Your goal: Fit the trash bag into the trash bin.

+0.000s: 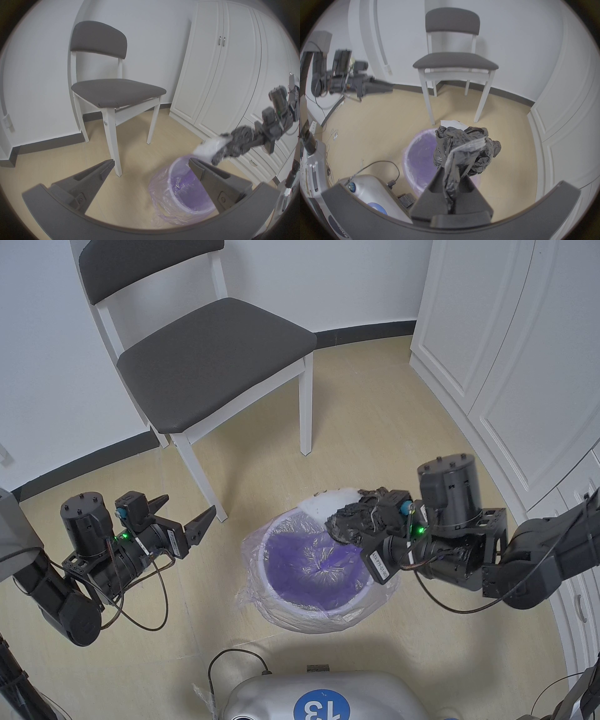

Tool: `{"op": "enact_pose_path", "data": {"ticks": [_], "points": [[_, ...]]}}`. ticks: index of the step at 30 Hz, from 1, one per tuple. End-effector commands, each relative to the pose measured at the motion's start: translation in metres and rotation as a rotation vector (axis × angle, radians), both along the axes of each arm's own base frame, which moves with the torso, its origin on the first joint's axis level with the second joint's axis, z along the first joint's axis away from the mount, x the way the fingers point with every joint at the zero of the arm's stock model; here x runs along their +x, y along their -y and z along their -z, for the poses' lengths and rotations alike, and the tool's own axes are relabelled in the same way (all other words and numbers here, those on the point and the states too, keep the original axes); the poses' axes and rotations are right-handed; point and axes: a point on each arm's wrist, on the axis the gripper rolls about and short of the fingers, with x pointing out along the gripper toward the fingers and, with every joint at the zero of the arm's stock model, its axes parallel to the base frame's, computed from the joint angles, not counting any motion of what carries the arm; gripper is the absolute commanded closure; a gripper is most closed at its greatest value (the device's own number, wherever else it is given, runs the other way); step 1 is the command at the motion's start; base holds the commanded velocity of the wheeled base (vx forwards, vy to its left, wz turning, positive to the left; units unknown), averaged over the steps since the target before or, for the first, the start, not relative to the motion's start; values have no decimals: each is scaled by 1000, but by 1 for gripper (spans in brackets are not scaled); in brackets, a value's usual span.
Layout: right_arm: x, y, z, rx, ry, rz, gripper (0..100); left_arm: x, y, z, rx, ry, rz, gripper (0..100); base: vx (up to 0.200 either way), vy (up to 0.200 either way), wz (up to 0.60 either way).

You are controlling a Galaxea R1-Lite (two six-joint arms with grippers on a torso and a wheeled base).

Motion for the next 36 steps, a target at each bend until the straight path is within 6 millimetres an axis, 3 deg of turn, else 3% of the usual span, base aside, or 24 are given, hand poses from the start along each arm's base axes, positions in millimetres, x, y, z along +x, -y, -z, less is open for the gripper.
{"op": "enact_pose_path", "data": {"ticks": [1,16,36], "points": [[8,-10,33,-61,-70,-7,100,-6,-9,-16,-12,54,-23,0,0,0,0],[-2,-13,48,-102,-117,-41,100,-8,-9,-20,-11,68,-25,0,0,0,0],[-2,-8,40,-76,-110,-44,100,-14,-11,-30,-15,100,-23,0,0,0,0]]}}
